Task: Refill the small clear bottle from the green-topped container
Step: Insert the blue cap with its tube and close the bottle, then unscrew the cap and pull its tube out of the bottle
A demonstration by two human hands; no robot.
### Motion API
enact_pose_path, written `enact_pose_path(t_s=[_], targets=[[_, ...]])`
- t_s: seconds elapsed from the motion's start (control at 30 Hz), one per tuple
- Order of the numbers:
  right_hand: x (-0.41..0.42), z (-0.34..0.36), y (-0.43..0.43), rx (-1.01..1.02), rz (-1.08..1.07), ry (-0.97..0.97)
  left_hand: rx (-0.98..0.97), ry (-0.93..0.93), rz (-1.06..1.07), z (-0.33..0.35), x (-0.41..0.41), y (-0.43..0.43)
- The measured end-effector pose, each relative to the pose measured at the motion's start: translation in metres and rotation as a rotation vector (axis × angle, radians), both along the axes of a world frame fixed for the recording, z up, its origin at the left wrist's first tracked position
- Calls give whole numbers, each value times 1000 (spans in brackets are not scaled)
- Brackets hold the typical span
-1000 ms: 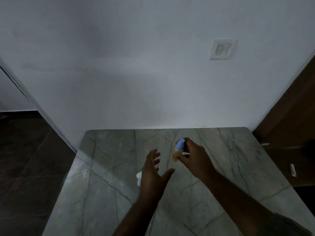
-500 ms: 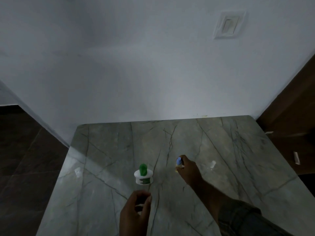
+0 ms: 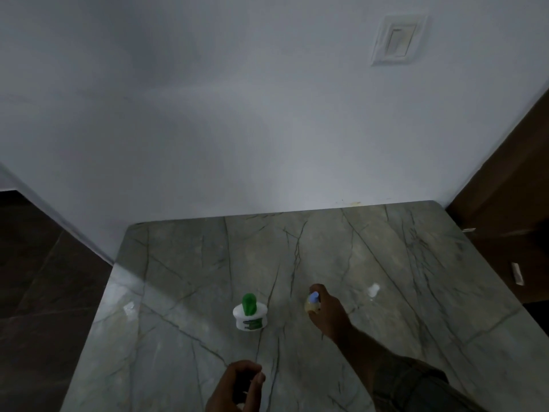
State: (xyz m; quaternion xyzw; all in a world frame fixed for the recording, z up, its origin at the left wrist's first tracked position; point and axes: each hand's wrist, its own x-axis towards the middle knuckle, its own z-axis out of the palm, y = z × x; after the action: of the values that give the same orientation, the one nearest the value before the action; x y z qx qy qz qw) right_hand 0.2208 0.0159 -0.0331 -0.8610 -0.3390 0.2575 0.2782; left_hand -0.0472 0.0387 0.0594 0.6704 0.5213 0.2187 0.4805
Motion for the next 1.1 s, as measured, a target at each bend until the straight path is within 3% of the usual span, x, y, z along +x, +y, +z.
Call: enact_pose_path(t_s=[0.13, 0.3, 0.37, 0.73, 1.1], targets=[[-8, -2, -22, 28, -125, -44, -19, -10, 14, 7, 3, 0], [15, 5, -78, 227, -586, -210, -56, -28, -30, 23, 6, 5], [38, 12, -91, 177, -679, -196, -23, -23, -31, 26, 8, 1], [72, 5, -77, 16, -514, -7, -70, -23, -44, 33, 21, -24], [78, -6, -70, -55, -480, -65, -69, -2, -26, 20, 11, -23]])
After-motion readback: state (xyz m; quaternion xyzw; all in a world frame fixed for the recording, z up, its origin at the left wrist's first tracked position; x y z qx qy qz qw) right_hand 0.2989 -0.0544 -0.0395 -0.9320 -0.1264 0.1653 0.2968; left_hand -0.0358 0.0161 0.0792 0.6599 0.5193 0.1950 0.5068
